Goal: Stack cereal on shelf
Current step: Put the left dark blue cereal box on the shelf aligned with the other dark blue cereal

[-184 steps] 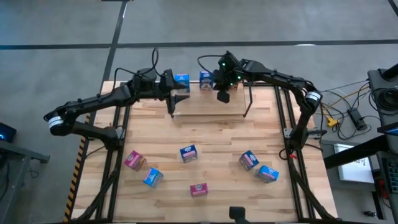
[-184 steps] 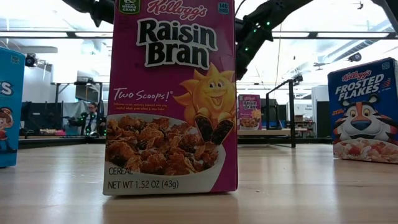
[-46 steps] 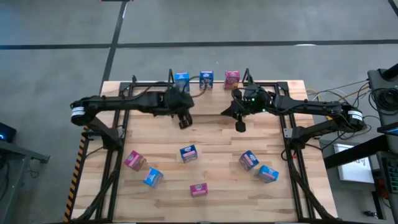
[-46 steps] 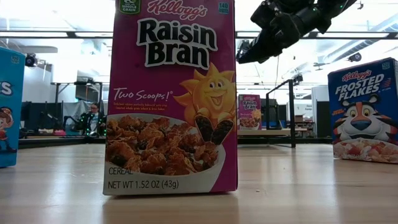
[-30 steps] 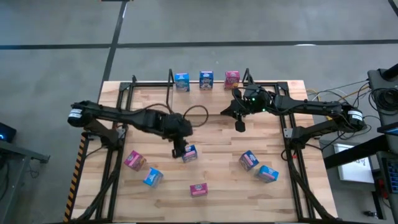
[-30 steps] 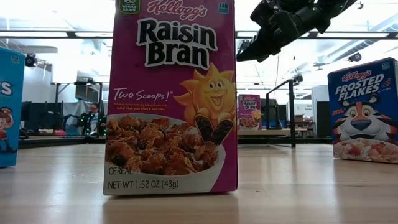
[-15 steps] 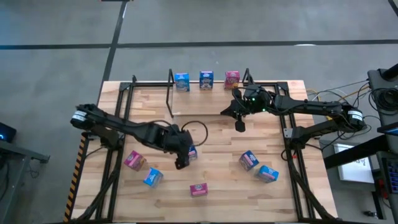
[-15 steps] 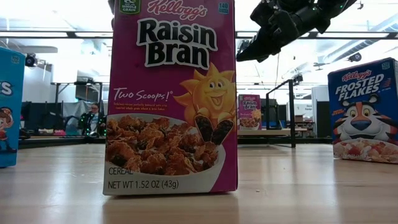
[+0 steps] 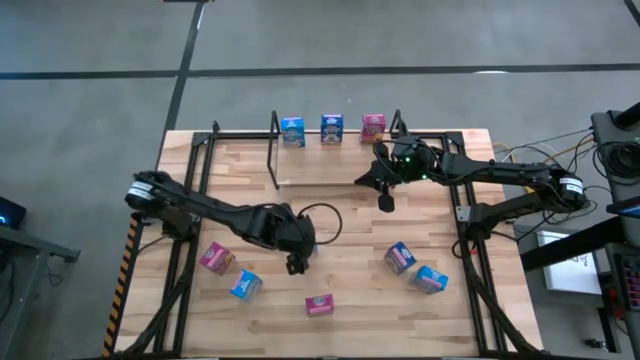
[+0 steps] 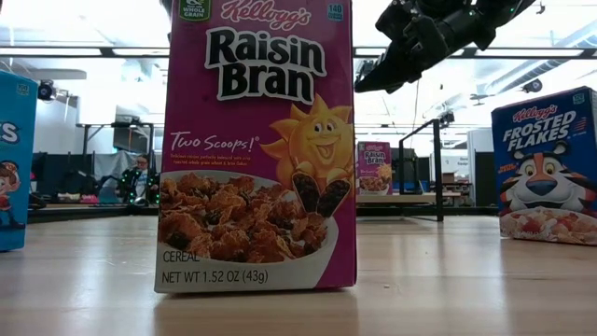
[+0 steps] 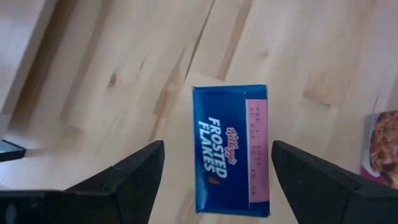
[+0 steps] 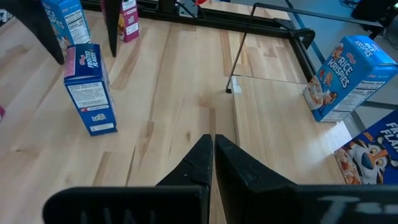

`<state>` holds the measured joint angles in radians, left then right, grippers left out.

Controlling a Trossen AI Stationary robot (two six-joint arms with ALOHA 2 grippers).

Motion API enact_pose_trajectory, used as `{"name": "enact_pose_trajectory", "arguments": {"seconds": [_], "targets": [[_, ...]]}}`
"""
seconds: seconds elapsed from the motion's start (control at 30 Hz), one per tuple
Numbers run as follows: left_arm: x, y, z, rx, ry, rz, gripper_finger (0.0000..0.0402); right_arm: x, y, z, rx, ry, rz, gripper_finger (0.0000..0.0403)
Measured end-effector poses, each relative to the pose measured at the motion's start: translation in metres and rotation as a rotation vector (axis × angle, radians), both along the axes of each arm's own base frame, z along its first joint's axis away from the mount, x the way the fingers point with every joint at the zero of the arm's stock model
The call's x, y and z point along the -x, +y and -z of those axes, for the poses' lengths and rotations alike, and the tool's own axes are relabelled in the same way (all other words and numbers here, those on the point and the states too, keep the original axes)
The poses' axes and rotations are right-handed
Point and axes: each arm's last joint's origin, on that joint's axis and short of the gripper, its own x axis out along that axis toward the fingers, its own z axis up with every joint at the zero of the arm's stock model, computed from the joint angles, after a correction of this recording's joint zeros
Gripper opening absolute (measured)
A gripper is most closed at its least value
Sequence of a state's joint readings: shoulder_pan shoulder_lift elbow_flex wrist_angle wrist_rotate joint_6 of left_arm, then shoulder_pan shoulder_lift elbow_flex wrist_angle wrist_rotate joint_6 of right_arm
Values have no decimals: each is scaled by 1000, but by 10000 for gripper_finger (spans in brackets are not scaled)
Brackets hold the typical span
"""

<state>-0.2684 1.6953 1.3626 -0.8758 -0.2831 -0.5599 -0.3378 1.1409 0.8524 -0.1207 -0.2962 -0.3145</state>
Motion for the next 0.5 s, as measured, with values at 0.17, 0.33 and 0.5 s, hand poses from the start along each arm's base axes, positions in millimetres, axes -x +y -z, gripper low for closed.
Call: {"name": "enact_pose_trajectory", "arguments": {"seconds": [0.17, 0.33, 0.5], "targets": [[-3, -1, 8, -9, 25, 19, 280, 0, 0, 0, 0, 0, 0, 9], [-4, -2, 9, -10, 27, 32, 265, 0, 0, 0, 1, 0, 0, 9], [-3, -2, 11, -7, 33, 33, 218, 0, 0, 0, 1, 0, 0, 9]]}}
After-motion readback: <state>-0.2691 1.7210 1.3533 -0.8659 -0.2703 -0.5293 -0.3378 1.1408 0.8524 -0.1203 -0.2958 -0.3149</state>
